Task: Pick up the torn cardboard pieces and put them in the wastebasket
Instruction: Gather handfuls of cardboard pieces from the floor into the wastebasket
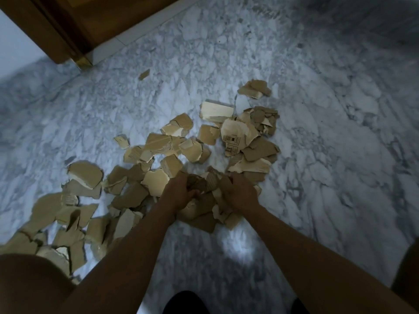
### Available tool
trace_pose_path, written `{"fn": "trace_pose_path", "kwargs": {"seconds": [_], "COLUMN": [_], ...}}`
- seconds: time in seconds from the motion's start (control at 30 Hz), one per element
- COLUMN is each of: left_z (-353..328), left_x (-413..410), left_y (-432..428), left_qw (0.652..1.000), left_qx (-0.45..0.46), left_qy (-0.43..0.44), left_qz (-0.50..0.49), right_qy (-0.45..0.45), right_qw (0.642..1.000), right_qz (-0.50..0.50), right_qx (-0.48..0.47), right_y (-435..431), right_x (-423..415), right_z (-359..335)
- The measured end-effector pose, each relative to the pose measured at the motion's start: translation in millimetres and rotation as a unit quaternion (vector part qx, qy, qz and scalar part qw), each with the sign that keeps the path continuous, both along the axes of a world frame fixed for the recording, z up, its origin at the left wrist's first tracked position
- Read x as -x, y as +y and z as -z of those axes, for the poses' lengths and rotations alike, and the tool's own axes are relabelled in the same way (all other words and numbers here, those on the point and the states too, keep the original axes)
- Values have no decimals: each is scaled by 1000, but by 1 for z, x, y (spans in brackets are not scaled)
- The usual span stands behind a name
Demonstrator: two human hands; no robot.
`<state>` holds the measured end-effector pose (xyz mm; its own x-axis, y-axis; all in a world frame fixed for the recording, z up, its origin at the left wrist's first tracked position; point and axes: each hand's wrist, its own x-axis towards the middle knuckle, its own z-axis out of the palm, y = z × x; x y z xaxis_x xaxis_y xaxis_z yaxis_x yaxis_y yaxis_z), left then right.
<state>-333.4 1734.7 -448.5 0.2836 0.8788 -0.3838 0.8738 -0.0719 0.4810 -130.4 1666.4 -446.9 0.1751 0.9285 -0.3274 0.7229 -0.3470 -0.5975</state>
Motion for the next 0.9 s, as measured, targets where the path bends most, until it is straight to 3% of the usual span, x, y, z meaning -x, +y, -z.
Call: {"fn": "trace_pose_path", "kwargs": {"seconds": [0.13, 0.37, 0.5, 0.6, 0.77, 0.9], "left_z": [-16, -43, -19, -1, -1, -6], "left_x": [-8, -70, -104, -114, -116, -113], "left_y": [21, 23, 0, -12, -13, -12], "left_qw": [999, 977, 951, 922, 911, 936], "left_qx": [27, 130, 40, -38, -83, -73], "left_qy": [-3, 1, 99, 161, 208, 158], "left_qz": [37, 168, 289, 350, 346, 307], "right_qy": [74, -94, -182, -156, -124, -36], "right_qw": [996, 994, 980, 983, 990, 997], "right_qz": [14, 11, -7, -33, -34, 7], "right_qx": [48, 57, 85, 86, 58, 72], "right_y": [7, 4, -27, -47, -52, -36], "right_x": [-51, -152, -148, -139, -144, -159], "right_z": [-38, -45, -21, 0, 1, -25]}}
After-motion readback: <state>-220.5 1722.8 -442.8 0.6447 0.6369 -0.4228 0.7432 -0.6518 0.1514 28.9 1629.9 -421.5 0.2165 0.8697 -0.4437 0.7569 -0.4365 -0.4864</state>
